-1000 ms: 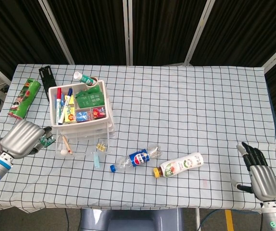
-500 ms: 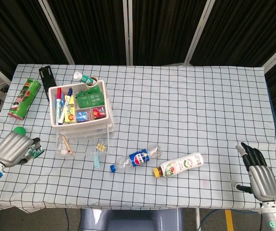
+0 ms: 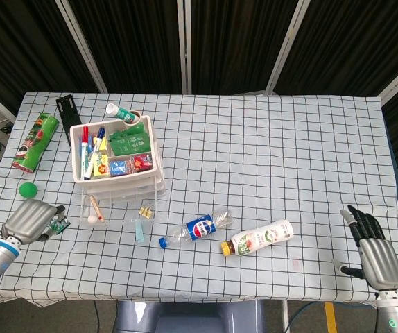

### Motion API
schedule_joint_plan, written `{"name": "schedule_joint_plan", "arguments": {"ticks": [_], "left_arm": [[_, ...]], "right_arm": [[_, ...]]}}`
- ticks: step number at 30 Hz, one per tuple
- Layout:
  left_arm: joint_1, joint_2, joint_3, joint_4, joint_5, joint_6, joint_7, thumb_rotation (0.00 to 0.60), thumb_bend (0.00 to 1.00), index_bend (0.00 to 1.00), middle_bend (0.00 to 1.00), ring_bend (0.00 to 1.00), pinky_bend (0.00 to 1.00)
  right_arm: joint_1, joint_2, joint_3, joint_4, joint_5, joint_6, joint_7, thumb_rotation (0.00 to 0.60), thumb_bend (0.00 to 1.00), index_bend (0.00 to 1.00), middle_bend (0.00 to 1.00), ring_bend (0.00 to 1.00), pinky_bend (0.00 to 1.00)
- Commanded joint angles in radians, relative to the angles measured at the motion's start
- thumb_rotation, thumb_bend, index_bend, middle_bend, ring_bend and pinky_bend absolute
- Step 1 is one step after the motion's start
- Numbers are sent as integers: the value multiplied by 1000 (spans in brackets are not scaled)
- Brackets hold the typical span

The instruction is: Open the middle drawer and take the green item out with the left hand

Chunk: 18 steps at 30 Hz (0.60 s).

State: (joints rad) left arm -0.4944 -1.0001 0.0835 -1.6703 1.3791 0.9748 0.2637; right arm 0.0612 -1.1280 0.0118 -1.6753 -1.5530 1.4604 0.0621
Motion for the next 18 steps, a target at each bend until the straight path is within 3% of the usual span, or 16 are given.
{"name": "schedule_joint_plan", "arguments": {"ticks": [1, 12, 18], "left_arm": [[9, -55, -1, 52, -26, -21, 14, 600, 370, 515, 817, 736, 718], [30, -136, -8, 135, -40, -10, 22, 600, 352, 484, 817, 736, 718], [37, -145, -12, 144, -46, -9, 19, 600, 257, 426, 817, 736, 718]], "right_arm": [[-1, 0, 0, 0, 0, 1, 1, 600, 39, 0, 0, 0, 0], [0, -2, 0, 1, 0, 0, -4, 600, 40, 0, 0, 0, 0], [-1, -1, -1, 1, -1, 1, -2, 600, 40, 0, 0, 0, 0]]}}
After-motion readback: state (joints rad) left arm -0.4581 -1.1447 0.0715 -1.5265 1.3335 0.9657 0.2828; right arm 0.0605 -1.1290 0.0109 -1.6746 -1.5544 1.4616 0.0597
